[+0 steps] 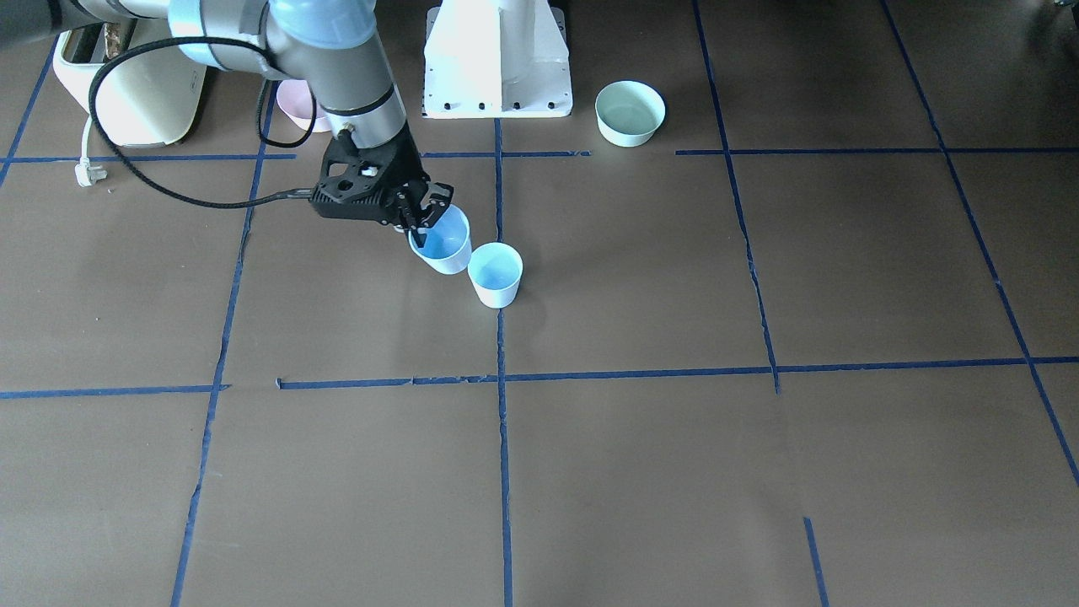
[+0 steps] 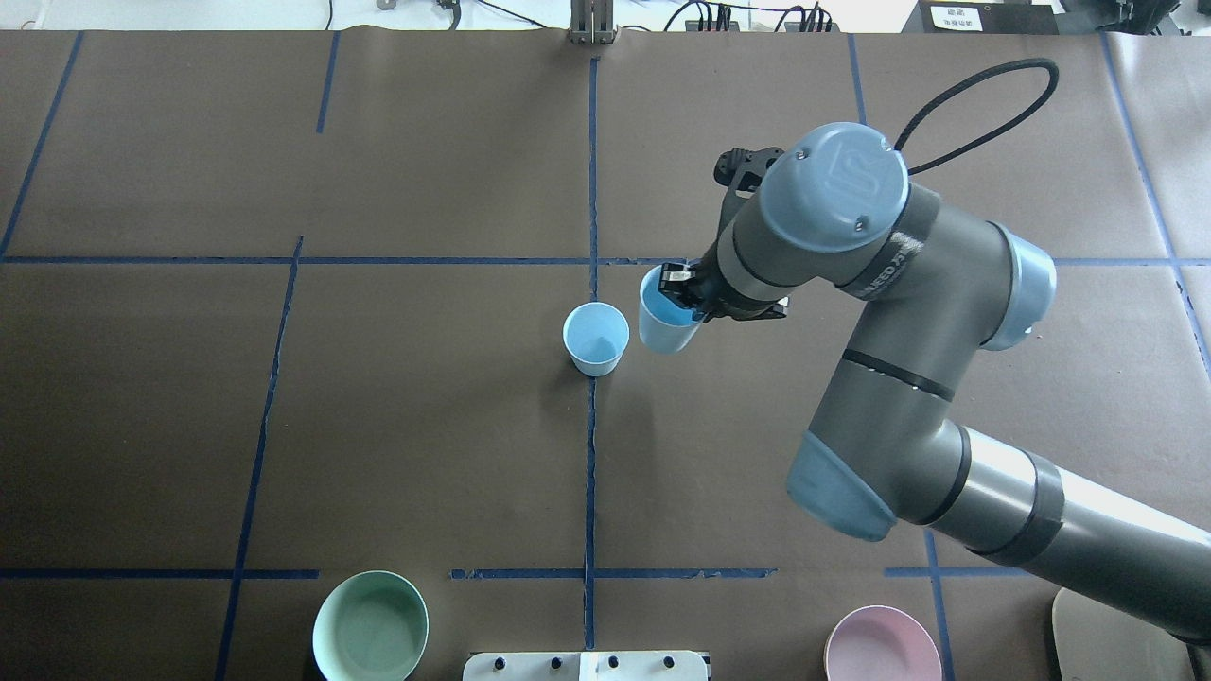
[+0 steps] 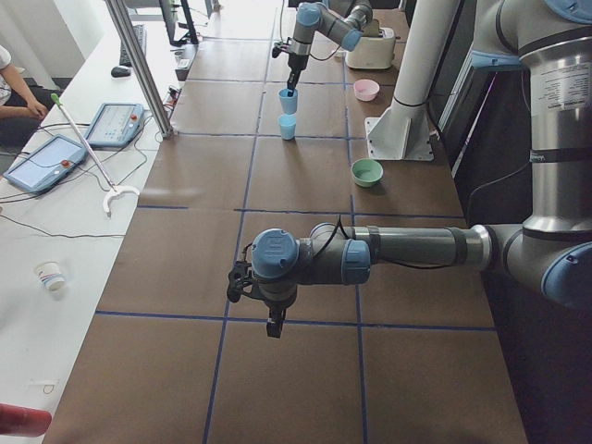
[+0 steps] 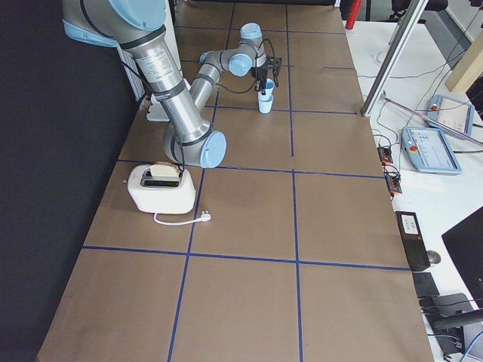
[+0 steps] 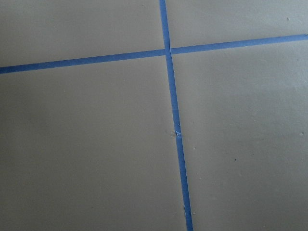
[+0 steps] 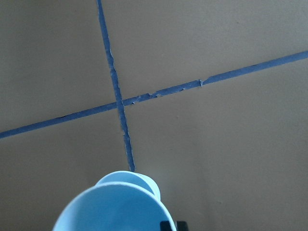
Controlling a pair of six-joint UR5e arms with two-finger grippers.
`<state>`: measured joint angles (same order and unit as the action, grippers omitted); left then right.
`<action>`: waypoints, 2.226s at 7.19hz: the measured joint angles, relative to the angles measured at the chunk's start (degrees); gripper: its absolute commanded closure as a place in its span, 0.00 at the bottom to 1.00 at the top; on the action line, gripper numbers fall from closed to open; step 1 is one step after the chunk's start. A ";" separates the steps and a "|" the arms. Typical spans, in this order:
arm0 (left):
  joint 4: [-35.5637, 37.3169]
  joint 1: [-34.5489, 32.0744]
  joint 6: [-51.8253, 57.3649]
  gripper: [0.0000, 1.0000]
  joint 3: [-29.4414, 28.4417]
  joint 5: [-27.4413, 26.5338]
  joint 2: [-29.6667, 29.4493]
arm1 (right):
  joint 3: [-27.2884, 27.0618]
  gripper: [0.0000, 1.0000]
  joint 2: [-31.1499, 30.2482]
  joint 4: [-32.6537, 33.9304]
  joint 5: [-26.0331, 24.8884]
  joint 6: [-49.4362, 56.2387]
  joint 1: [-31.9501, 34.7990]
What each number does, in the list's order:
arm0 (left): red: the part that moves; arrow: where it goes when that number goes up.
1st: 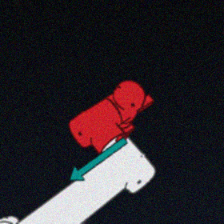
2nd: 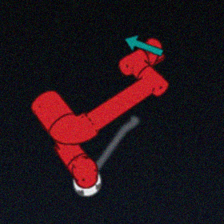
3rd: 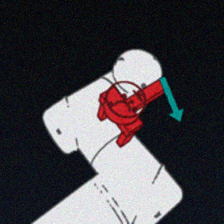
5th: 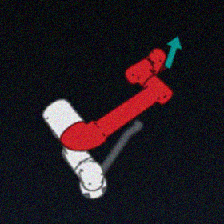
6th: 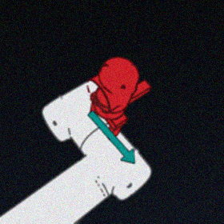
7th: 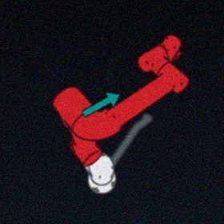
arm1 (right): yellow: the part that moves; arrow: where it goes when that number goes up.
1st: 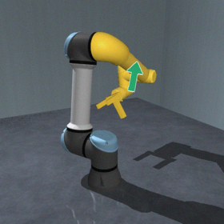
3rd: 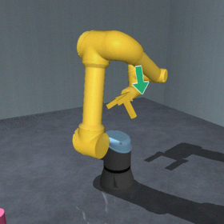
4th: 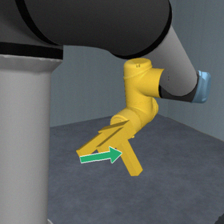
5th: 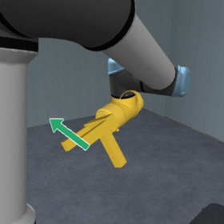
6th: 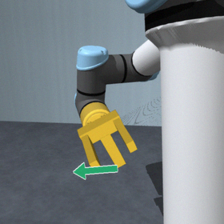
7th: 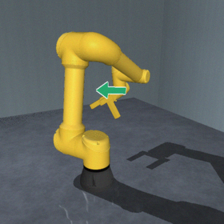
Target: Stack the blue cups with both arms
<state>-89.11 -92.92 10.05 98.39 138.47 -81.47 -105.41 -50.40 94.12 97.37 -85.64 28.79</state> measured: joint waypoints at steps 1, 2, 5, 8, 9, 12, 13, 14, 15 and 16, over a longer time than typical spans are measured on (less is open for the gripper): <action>-0.06 0.01 0.00 0.00 0.00 0.03 0.02 | 0.32 1.00 0.93 0.79 -3.19 -1.34 -1.48; -0.13 0.02 0.01 0.00 0.02 0.06 0.02 | 0.64 0.99 1.24 1.07 -4.55 -1.88 -2.10; -0.26 0.02 -0.02 0.00 0.05 0.13 0.02 | 1.47 0.75 1.46 1.02 -7.45 -2.07 -3.25; -0.27 0.02 -0.03 0.00 0.05 0.13 0.01 | 2.57 0.01 1.66 0.62 -8.78 -2.04 -3.63; -0.27 0.02 -0.03 0.00 0.08 0.13 0.00 | 2.82 0.01 1.86 0.52 -9.13 -2.01 -3.67; -0.25 0.08 -0.01 0.00 0.09 -0.02 -0.18 | 2.77 0.01 2.17 0.93 -2.50 1.17 0.21; -0.19 0.13 0.03 0.00 0.07 -0.20 -0.42 | 2.68 0.00 0.97 1.01 5.42 6.21 5.08; -0.14 0.16 0.05 0.00 0.03 -0.22 -0.59 | 2.50 0.00 -1.81 0.94 13.56 13.94 11.26; -0.13 0.19 0.06 0.00 -0.18 -0.16 -0.69 | 2.26 0.00 -5.95 0.86 20.98 24.33 18.18; -0.12 0.22 0.06 0.00 -0.56 -0.29 -0.87 | 2.10 0.00 -10.77 0.81 27.13 35.61 24.74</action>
<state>-89.23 -92.70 10.11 97.83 138.18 -82.34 -103.31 -61.16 94.92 124.50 -50.04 53.53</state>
